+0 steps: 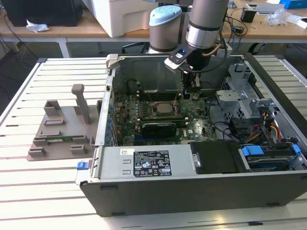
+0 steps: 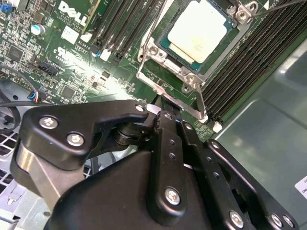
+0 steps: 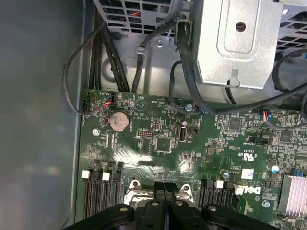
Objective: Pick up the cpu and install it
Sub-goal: 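Close the cpu cover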
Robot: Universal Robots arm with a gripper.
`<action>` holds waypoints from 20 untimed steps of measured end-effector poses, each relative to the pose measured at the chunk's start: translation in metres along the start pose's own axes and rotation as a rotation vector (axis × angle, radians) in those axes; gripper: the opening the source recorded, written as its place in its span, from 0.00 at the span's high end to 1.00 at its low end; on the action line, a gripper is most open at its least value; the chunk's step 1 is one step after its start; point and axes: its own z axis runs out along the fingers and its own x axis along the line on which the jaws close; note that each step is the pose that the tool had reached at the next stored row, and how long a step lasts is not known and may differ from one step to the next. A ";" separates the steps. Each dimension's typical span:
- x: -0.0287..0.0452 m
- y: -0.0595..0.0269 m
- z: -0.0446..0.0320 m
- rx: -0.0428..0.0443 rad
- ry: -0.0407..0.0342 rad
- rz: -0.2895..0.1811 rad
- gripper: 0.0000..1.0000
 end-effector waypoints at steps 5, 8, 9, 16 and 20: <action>0.0004 -0.0040 0.0003 0.0000 0.0000 0.000 0.89; 0.0005 -0.0059 0.0005 0.0000 0.0000 0.000 0.89; 0.0006 -0.0064 0.0005 0.0000 0.0000 0.000 0.89; 0.0012 -0.0132 0.0011 0.0000 0.0000 0.000 0.89; 0.0015 -0.0163 0.0013 0.0000 0.0000 0.000 0.89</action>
